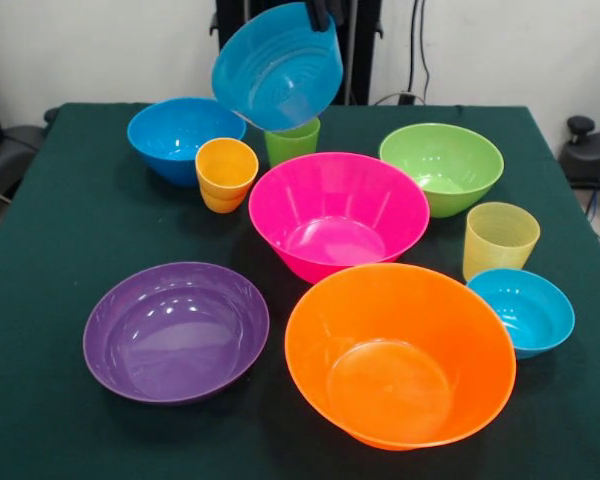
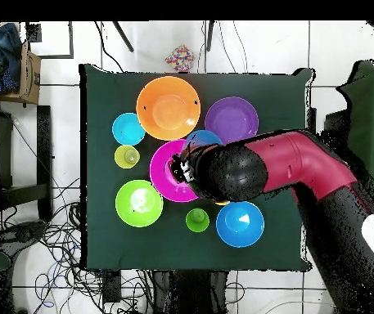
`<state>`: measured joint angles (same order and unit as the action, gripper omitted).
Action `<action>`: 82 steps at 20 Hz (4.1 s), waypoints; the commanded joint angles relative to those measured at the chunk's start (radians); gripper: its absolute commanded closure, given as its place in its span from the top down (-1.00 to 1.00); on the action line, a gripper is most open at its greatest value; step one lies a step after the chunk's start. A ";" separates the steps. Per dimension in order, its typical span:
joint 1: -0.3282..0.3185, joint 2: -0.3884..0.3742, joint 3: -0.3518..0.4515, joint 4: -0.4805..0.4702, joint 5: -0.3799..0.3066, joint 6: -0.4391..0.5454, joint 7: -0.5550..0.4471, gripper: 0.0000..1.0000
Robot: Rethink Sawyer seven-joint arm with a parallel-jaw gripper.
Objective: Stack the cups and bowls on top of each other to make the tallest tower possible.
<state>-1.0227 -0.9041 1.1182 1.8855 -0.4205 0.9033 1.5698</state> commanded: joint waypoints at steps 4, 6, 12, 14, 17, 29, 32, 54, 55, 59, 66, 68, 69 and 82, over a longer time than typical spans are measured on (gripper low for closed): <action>0.072 0.059 -0.036 0.092 -0.066 -0.092 -0.030 -1.00; 0.093 0.056 -0.064 0.088 -0.103 -0.113 -0.018 -1.00; 0.231 -0.002 -0.215 0.038 -0.320 -0.161 0.091 -1.00; 0.271 -0.020 -0.252 0.020 -0.363 -0.145 0.114 -1.00; 0.326 -0.030 -0.303 -0.005 -0.410 -0.130 0.144 -1.00; 0.410 -0.008 -0.414 -0.032 -0.457 -0.178 0.158 -1.00; 0.421 0.002 -0.432 -0.040 -0.459 -0.192 0.154 -1.00; 0.519 0.045 -0.547 -0.091 -0.384 -0.266 0.155 -1.00; 0.527 0.043 -0.552 -0.094 -0.378 -0.263 0.158 -1.00; 0.553 0.041 -0.570 -0.104 -0.362 -0.255 0.165 -1.00; 0.584 0.044 -0.597 -0.123 -0.339 -0.254 0.162 -1.00; 0.587 0.047 -0.609 -0.123 -0.340 -0.262 0.158 -1.00; 0.589 0.047 -0.615 -0.122 -0.341 -0.266 0.157 -1.00; 0.635 0.085 -0.684 -0.147 -0.386 -0.315 0.178 -1.00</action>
<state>-0.4199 -0.8942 0.4894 1.7807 -0.7619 0.6414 1.5791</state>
